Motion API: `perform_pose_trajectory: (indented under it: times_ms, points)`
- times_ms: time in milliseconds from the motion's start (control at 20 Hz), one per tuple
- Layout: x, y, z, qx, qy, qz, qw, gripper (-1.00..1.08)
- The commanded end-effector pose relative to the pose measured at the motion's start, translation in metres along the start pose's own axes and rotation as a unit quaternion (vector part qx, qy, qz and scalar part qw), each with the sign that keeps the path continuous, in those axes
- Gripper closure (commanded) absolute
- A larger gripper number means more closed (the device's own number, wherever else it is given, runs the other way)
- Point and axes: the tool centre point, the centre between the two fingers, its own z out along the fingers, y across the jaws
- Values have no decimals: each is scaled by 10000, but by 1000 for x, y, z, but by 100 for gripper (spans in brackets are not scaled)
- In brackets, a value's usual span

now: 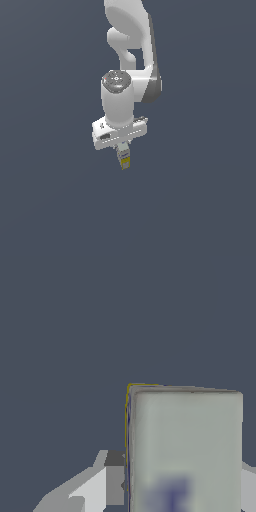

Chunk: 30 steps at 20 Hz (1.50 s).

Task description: Pick up the object and move it to a goal position.

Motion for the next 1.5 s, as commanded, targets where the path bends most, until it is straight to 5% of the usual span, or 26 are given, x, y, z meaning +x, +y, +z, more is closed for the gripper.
perform_pose_trajectory:
  times_ms: [0, 550, 1450]
  points:
    - [0, -1, -2, -1, 2, 0, 10000, 108]
    - [-2, -20, -62, -4, 1, 0, 10000, 108]
    - [-7, -81, -258, -6, 0, -1, 10000, 108]
